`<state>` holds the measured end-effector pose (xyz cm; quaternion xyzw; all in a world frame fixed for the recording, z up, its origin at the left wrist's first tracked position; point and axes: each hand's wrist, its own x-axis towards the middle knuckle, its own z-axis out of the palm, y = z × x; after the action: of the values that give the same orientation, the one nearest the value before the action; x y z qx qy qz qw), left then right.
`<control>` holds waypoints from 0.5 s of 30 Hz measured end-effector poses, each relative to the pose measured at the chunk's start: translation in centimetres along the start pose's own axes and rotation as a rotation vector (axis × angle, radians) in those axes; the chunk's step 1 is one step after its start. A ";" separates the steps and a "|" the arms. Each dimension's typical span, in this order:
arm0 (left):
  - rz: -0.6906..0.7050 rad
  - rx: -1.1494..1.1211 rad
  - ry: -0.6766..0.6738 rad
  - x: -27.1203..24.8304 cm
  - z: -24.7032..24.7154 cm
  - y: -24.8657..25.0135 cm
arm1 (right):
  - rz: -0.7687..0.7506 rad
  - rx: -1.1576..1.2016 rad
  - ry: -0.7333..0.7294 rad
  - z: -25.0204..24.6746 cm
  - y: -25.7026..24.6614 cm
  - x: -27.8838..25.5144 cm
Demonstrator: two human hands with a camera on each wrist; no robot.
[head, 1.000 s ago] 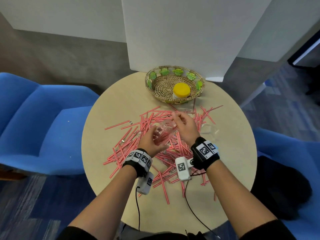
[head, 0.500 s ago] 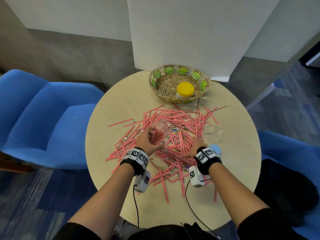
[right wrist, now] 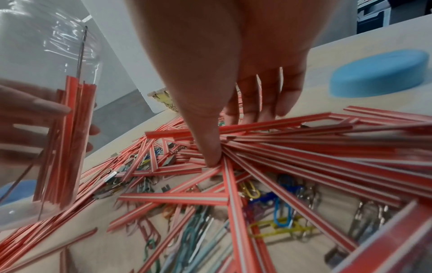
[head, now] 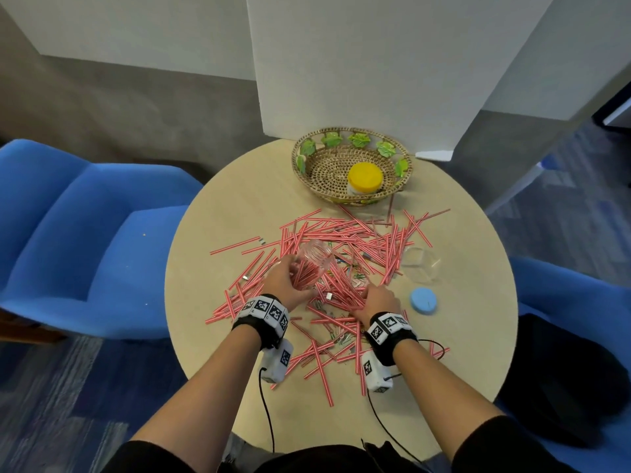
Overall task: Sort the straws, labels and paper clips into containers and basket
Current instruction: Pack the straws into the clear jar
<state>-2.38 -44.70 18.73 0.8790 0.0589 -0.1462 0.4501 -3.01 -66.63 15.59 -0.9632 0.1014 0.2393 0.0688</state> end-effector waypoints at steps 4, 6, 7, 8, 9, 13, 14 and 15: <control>0.000 0.010 -0.004 0.0 0.1 -0.1 | -0.067 0.093 -0.001 -0.2 0.0 -0.1; -0.007 0.005 -0.004 0.1 0.1 -0.3 | -0.123 0.119 0.010 0.0 0.0 -0.2; -0.010 0.007 -0.006 0.0 0.1 -0.3 | -0.149 0.126 0.013 0.2 0.0 -0.2; -0.013 0.010 -0.008 0.0 0.1 -0.2 | -0.174 0.126 0.012 0.4 0.0 -0.2; -0.017 0.011 -0.010 0.0 0.2 -0.3 | -0.199 0.115 0.009 0.6 0.0 -0.2; -0.019 0.021 -0.023 -0.1 0.3 -0.2 | -0.250 0.111 -0.004 0.8 -0.3 -0.3; -0.020 0.020 -0.025 -0.1 0.3 -0.1 | -0.249 0.126 0.000 0.8 -0.3 -0.3; -0.023 0.019 -0.024 -0.1 0.3 -0.3 | -0.251 0.134 0.005 0.7 -0.3 -0.2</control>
<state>-2.59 -44.78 18.37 0.8806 0.0623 -0.1627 0.4408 -3.39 -66.23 15.11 -0.9621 -0.0037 0.2190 0.1623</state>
